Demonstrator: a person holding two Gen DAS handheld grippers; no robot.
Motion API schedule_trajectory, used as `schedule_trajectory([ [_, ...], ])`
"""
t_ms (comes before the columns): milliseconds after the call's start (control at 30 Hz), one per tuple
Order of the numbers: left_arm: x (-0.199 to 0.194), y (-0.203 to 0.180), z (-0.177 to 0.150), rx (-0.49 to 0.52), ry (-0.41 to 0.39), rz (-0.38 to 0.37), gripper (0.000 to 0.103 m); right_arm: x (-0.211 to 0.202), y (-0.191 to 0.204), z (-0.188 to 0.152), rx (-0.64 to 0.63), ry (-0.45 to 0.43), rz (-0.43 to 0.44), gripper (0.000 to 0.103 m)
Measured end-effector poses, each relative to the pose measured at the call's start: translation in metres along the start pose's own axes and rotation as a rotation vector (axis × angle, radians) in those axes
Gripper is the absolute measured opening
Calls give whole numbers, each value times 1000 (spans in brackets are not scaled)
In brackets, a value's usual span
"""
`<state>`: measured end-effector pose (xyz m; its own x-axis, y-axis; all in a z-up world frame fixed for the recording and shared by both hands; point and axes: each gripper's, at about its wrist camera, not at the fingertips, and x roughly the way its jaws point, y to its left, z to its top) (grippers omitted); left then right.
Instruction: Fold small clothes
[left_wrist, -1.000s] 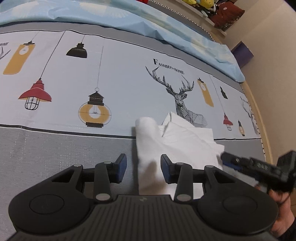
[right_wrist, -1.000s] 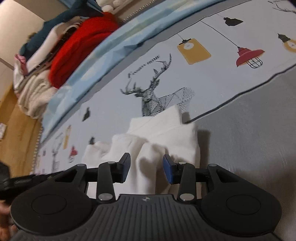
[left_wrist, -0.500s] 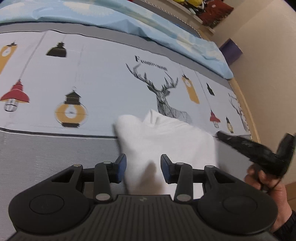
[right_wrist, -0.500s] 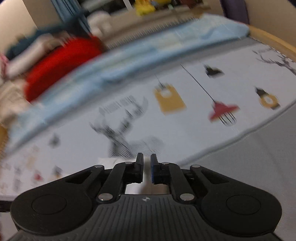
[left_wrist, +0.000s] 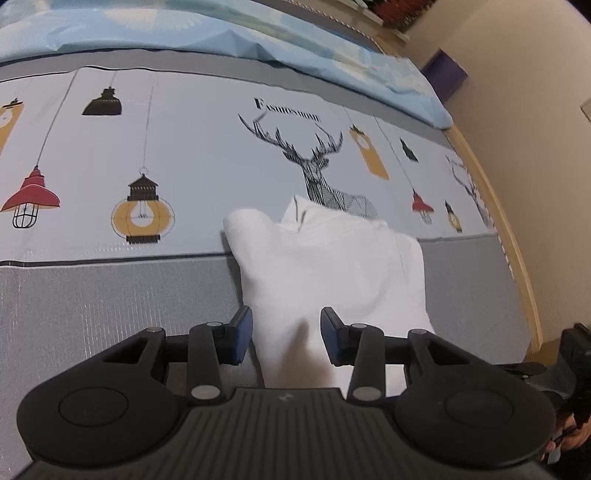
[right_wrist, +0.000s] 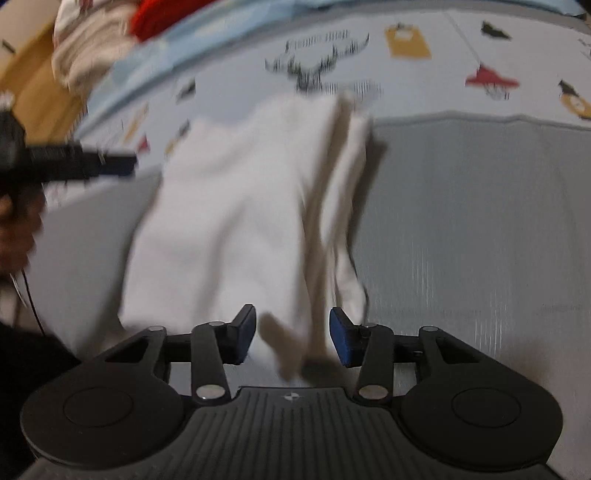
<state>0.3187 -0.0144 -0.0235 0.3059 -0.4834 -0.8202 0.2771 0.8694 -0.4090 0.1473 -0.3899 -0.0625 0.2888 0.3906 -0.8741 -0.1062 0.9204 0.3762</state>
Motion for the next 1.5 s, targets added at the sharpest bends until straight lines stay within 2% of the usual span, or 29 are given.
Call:
schedule_trajectory([
  [33, 1, -1, -2, 9, 6, -1, 45, 2, 0, -2, -8, 17, 6, 28],
  [67, 2, -3, -4, 16, 14, -5, 45, 1, 2, -3, -21, 24, 17, 5],
  [133, 3, -7, -8, 29, 27, -14, 45, -16, 11, 0, -74, -34, 35, 5],
  [200, 2, -13, -12, 50, 35, -45, 45, -52, 10, 8, -50, -163, 132, 5],
  [233, 1, -18, -14, 69, 38, -69, 45, -69, 7, 11, -39, -215, 144, 5],
  [267, 2, -22, -16, 94, 41, -93, 45, -76, 5, 11, -56, -232, 120, 5],
  [300, 5, -26, -19, 127, 47, -117, 49, -72, 2, 10, -66, -205, 88, 5],
  [333, 11, -29, -22, 156, 60, -130, 55, -61, 0, 11, -65, -144, 57, 5],
  [367, 22, -31, -27, 180, 90, -115, 55, -43, 0, 10, -83, -64, -7, 5],
  [433, 48, -31, -39, 225, 183, 0, 57, -9, 4, 3, -172, 87, -167, 5],
  [467, 57, -28, -44, 235, 226, 55, 58, -4, 6, 1, -208, 98, -225, 5],
  [500, 60, -25, -44, 219, 249, 73, 59, -9, 6, 5, -209, 49, -260, 7],
  [533, 56, -24, -41, 196, 239, 56, 59, -23, 3, 13, -164, -52, -242, 8],
  [567, 48, -25, -35, 186, 200, 30, 58, -37, -1, 21, -95, -154, -187, 11],
  [600, 38, -25, -29, 181, 143, 2, 60, -51, -9, 28, 11, -270, -102, 23],
  [633, 31, -24, -24, 162, 96, -27, 65, -57, -15, 32, 98, -344, -34, 31],
  [667, 27, -20, -20, 126, 58, -51, 70, -56, -19, 36, 168, -386, 25, 46],
  [700, 28, -15, -18, 80, 34, -57, 75, -48, -20, 43, 203, -386, 55, 56],
  [733, 31, -10, -18, 42, 27, -54, 77, -38, -19, 49, 218, -368, 54, 57],
  [833, 53, 5, -21, -59, 69, -30, 77, 7, -23, 64, 286, -278, 49, 59],
  [967, 77, 22, -29, -164, 115, -74, 77, 50, -31, 62, 341, -152, 31, 60],
  [1067, 85, 23, -29, -178, 101, -104, 76, 57, -26, 69, 291, -157, 37, 60],
  [1133, 88, 25, -28, -179, 89, -110, 60, 62, -21, 73, 269, -150, 24, 50],
  [1167, 89, 27, -26, -183, 94, -107, 53, 63, -18, 77, 265, -151, 19, 42],
  [1200, 87, 27, -21, -185, 99, -114, 39, 61, -13, 81, 247, -167, 7, 35],
  [1233, 81, 27, -15, -173, 94, -120, 31, 59, -6, 86, 227, -199, 1, 33],
  [1333, 45, 29, 8, -81, 18, -61, 30, 58, 11, 106, 213, -271, 88, 30],
  [1500, -15, 74, 38, -85, -161, 3, 32, 70, 68, 144, 188, -375, 191, 30],
])
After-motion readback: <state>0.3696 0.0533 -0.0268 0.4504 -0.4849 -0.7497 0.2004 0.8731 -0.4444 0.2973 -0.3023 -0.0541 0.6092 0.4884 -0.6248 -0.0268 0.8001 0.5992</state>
